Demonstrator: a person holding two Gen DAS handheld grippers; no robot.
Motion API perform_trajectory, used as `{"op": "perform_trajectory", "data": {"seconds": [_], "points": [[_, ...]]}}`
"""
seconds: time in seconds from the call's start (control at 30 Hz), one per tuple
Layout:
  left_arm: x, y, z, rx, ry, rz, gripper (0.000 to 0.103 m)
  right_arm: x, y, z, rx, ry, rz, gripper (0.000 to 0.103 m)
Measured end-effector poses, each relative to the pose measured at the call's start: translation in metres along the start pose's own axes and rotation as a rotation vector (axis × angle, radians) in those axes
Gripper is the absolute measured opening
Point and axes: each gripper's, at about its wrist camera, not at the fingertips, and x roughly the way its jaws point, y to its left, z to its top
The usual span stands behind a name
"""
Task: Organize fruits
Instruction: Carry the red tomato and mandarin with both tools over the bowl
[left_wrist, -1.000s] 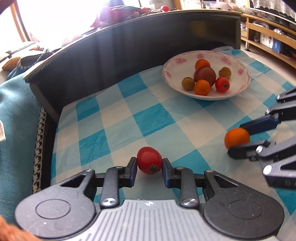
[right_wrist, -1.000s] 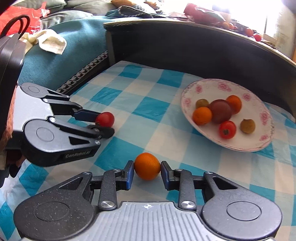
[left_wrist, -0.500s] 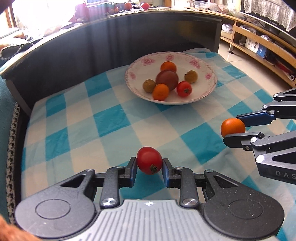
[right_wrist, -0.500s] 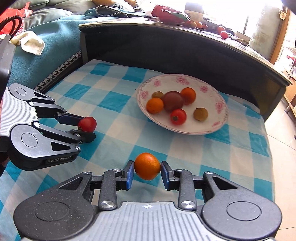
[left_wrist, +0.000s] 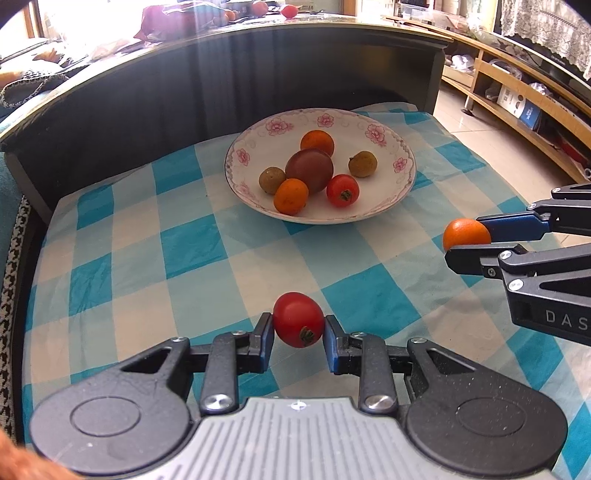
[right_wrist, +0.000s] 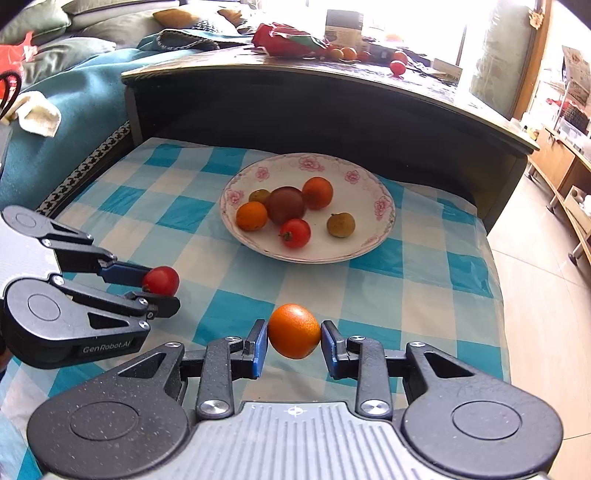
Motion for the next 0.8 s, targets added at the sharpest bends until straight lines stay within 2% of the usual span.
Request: {"op": "perform_trajectory", "data": {"seconds": [0.5, 0.8], "points": [[0.002, 0.001, 0.035, -0.021, -0.053, 0.011, 0.038, 0.006, -0.019, 0.016, 0.047, -0.035, 0.010, 0.025], [0.007, 0.015, 0.055, -0.067, -0.084, 0.006, 0.038, 0.019, -0.027, 0.034, 0.077, -0.060, 0.024, 0.025]]}}
